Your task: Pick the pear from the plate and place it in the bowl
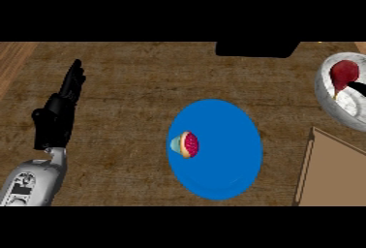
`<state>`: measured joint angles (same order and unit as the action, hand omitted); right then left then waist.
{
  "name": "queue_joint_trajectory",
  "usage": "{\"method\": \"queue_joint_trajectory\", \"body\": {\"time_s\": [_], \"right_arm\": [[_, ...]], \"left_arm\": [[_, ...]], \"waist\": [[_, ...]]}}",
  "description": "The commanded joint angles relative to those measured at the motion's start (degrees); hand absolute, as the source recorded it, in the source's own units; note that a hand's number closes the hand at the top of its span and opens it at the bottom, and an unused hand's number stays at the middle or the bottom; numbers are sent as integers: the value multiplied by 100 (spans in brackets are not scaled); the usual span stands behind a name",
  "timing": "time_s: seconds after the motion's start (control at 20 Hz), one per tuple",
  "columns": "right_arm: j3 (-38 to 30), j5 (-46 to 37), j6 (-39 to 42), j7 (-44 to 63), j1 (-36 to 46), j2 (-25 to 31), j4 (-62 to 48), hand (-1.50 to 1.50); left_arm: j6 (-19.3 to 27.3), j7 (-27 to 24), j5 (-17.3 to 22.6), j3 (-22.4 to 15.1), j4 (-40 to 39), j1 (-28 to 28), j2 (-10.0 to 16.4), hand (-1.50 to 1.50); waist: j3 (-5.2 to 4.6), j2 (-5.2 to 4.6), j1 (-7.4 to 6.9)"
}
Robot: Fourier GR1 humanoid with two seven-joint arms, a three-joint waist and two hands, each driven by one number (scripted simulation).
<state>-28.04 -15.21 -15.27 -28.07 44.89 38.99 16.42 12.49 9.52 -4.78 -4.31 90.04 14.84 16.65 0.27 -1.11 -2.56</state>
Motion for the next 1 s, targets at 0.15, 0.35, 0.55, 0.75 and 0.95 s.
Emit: {"method": "queue_joint_trajectory", "body": {"time_s": [0.15, 0.35, 0.55, 0.75, 0.95], "right_arm": [[-438, 487, 942, -254, -97, 549, -340, -150], [-739, 890, 1839, -914, -830, 820, -277, -150], [-890, 1182, 2747, -1091, -1280, 1047, -275, -150], [-795, 1244, 3098, -1378, -1703, 1088, -123, -150], [-760, 1431, 3306, -1821, -2246, 827, 163, -150]], "left_arm": [[-1, 28, -67, 6, 125, -314, -98, 0], [-151, 176, -25, 147, 229, -244, 61, 0], [-150, 179, -18, 304, -73, 6, 22, 0], [-182, 123, -87, 230, 355, -472, -87, 0], [-278, -86, -120, 408, 174, -390, -63, 0]], "waist": [[-11, 51, 87], [-15, 88, 203], [-18, 93, 258], [-21, 105, 218], [-27, 115, 261]]}}
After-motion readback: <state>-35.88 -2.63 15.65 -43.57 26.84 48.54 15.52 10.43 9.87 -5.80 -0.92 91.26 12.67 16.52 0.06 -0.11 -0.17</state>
